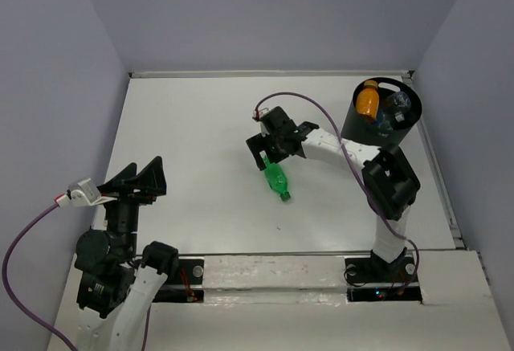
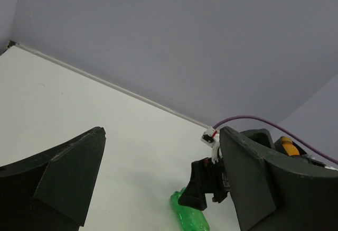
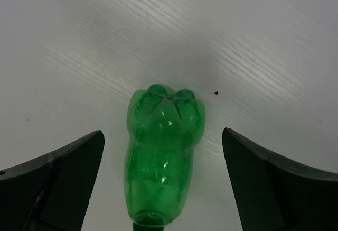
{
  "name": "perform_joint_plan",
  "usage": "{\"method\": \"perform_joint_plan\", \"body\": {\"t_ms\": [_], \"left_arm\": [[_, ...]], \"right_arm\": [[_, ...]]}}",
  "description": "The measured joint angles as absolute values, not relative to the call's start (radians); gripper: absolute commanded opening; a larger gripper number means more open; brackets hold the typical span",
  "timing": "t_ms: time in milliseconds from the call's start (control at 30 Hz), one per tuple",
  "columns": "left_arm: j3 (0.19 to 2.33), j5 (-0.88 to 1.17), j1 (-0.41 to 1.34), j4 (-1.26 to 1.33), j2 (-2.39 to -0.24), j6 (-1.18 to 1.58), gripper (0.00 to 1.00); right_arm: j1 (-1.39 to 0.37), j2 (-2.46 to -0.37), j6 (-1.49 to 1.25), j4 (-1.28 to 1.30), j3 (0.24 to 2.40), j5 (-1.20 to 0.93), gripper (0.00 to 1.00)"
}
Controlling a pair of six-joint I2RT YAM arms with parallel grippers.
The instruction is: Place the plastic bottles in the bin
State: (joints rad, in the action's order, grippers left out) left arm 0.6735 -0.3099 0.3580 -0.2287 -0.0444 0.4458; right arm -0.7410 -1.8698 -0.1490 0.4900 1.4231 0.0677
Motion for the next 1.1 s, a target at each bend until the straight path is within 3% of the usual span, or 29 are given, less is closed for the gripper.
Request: {"method": "perform_joint_plan", "body": {"t_ms": [200,233,333,400,600,767,933,1100], "left_arm": [[0.673,-0.31,0.358,-0.229,-0.044,0.446,0.99],[0.673,-0.31,0.358,-0.229,-0.044,0.446,0.99],[0.673,-0.31,0.358,-0.229,-0.044,0.446,0.99],[0.673,-0.31,0.358,-0.229,-0.044,0.446,0.99],[0.673,-0.31,0.358,-0.229,-0.043,0.446,0.99],[0.673,-0.31,0.358,-0.229,-0.041,0.446,0.99],[0.673,-0.311,0.359,-0.229,-0.028,0.446,0.99],[0.673,-0.314,0.368,-0.229,-0.017,0.446,0.99]], "right_arm": [[-0.741,-2.061,-0.147,0.523,1.542,0.055,0.82],[-0.741,-2.089,-0.147,0.529,1.556,0.055,0.73],[-0.741,-2.106,-0.146,0.548,1.573,0.064,0.61],[-0.741,-2.106,-0.146,0.559,1.579,0.065,0.45],[-0.741,-2.067,-0.154,0.6,1.581,0.109,0.43],[-0.72,-1.871,-0.153,0.615,1.584,0.201,0.42],[-0.529,-1.545,-0.161,0.511,1.586,0.28,0.42],[-0.306,-1.245,-0.107,0.238,1.532,0.518,0.42]]}}
